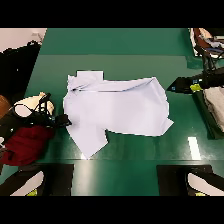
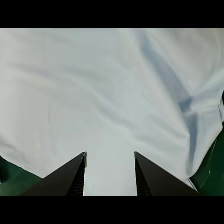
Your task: Fold the shirts.
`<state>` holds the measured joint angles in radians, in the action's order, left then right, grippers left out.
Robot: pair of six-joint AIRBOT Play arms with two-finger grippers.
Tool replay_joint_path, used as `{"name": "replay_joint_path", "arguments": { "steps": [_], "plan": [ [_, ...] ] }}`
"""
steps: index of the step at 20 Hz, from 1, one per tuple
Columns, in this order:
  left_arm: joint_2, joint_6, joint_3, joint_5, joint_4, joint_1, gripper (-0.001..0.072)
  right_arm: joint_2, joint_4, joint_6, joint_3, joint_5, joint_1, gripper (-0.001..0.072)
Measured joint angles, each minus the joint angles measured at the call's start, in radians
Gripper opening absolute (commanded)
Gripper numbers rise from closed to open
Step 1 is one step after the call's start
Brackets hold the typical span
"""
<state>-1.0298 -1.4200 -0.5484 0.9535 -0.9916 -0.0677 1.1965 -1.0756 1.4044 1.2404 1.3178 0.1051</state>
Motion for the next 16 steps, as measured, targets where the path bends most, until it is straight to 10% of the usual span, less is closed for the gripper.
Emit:
{"name": "replay_joint_path", "arguments": {
  "steps": [16],
  "plan": [
    [0.001,-0.013,-0.052,0.024,0.029,0.018,0.0026,0.019,0.053,-0.124,-0.507,0.003,-0.433,0.0379]
  ]
}}
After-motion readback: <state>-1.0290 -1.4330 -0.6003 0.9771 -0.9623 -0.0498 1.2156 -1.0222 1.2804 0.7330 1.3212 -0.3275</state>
